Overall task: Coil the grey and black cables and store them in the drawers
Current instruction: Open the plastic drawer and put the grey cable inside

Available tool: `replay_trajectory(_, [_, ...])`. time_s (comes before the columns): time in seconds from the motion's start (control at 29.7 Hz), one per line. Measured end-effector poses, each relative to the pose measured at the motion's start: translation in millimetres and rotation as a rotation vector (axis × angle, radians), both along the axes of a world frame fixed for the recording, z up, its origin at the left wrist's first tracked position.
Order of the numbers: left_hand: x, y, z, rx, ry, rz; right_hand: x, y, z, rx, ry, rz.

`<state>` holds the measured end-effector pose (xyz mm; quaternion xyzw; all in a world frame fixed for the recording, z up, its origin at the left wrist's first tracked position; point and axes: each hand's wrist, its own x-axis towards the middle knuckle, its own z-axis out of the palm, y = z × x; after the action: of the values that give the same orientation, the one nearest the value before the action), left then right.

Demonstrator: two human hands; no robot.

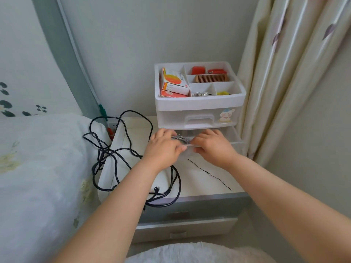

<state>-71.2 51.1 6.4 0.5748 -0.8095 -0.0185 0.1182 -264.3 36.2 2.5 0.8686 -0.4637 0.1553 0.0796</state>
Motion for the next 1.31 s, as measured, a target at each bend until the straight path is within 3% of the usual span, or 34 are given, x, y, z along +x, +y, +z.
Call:
replay_trajectory(0.17, [3.0, -0.1, -7.3, -0.129, -0.005, 0.032, 2.8, -4.2, 6.1, -0.179, 0.027, -0.076])
replay_trajectory(0.24, [0.9, 5.0, -10.8, -0.203, 0.045, 0.087, 0.3, -4.8, 19.6, -0.170, 0.087, -0.211])
replay_trajectory(0.37, [-2.5, 8.4, -8.1, -0.219, -0.010, 0.143, -1.6, -7.7, 40.3, -0.127, 0.238, -0.280])
replay_trajectory(0.57, [-5.4, 4.8, -8.9, -0.248, -0.051, 0.201, -0.8, -11.1, 58.6, -0.142, 0.199, -0.316])
replay_trajectory(0.91, [-13.1, -16.0, -24.4, -0.478, 0.196, 0.254, 2.8, -11.9, 60.5, -0.138, 0.255, -0.347])
replay_trajectory(1.01, [-14.4, -21.6, -29.0, -0.544, 0.256, 0.289, 3.6, -16.7, 53.6, -0.184, 0.186, -0.367])
replay_trajectory(1.18, [-17.1, -30.3, -27.5, -0.508, 0.256, 0.388, 14.0, -19.7, 45.5, -0.193, 0.072, -0.371])
replay_trajectory(1.31, [-22.5, -39.8, -23.9, -0.460, 0.409, 0.487, 15.3, -19.6, 46.7, -0.181, 0.019, -0.360])
